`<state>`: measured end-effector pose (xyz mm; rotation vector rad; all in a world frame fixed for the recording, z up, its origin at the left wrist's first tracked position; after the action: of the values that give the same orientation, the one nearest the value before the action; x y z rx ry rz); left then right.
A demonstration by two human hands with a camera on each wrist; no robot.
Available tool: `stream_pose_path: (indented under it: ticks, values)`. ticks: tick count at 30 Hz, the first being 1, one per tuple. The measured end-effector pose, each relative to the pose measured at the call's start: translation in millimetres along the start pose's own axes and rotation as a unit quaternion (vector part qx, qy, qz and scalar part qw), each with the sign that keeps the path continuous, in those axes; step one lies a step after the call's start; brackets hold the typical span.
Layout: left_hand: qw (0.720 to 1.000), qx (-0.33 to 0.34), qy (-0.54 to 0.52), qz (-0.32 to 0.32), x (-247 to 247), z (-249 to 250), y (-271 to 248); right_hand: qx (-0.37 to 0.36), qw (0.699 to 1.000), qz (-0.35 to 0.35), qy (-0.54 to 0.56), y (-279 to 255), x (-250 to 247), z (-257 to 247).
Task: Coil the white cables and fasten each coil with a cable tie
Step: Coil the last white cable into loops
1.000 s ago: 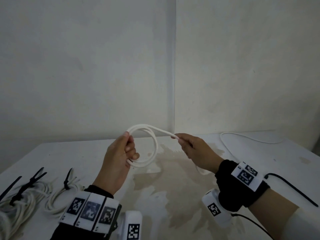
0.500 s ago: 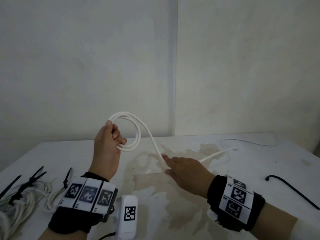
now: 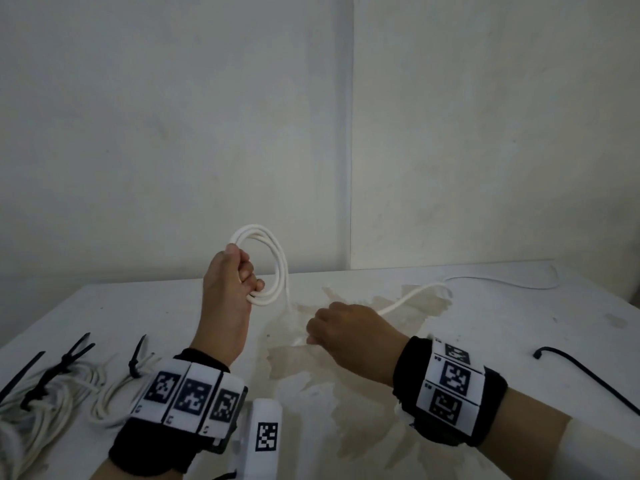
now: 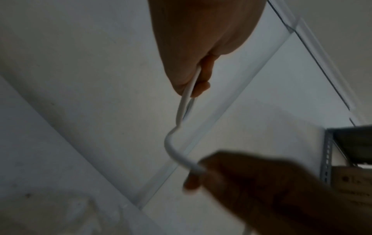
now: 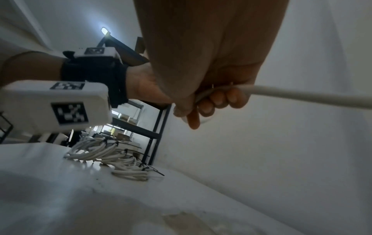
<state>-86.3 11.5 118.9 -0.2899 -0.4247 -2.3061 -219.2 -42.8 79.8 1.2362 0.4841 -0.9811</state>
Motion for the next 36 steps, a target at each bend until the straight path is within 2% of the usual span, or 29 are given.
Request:
stream_pose_path:
  ticks: [4,8,13,15,18,23,26,29,33,36]
  values:
    - [0.992,0.006,0.122,-0.04,11,-17,-13,-0.04,0.998,0.041,0.003,14,-17,-20]
    - [0.98,-0.024,0.157,-0.12,20,-31,-26,-0.079,0.991,0.081,0.071,17,-27,-26]
    - [0.937,-0.022,0.243,-0.252,32,-45,-40,0.02,0.988,0.075,0.133,20,-36,-9]
    - [0.944,-0.064,0.213,-0.245,35,-48,-43,0.042,0.982,0.074,0.169,18,-37,-6]
    - [0.954,-0.109,0.187,-0.206,32,-51,-41,0.087,0.955,0.072,0.273,14,-37,7]
    - [0.957,-0.18,0.112,-0.198,35,-57,-49,0.105,0.96,0.078,0.246,17,-41,26]
    - [0.965,-0.185,0.078,-0.171,36,-56,-49,0.122,0.951,0.098,0.265,16,-42,21]
    - [0.968,-0.156,0.074,-0.181,38,-53,-49,0.136,0.945,0.12,0.272,11,-43,20]
    - [0.969,-0.142,0.091,-0.18,41,-50,-52,0.125,0.945,0.12,0.277,10,-46,20]
    - [0.968,-0.141,0.091,-0.185,41,-45,-51,0.128,0.934,0.102,0.317,11,-48,29]
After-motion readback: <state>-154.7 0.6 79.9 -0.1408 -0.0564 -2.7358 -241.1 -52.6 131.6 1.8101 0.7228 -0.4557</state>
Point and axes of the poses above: each hand's wrist, its own y-axis towards the middle knuckle, its own x-axis out of the palm, z = x × y, the point moved 6 cm from there along y, towards the middle knuckle, and after that the axes turned 3 degrees about -x, right-handed, at the moved point
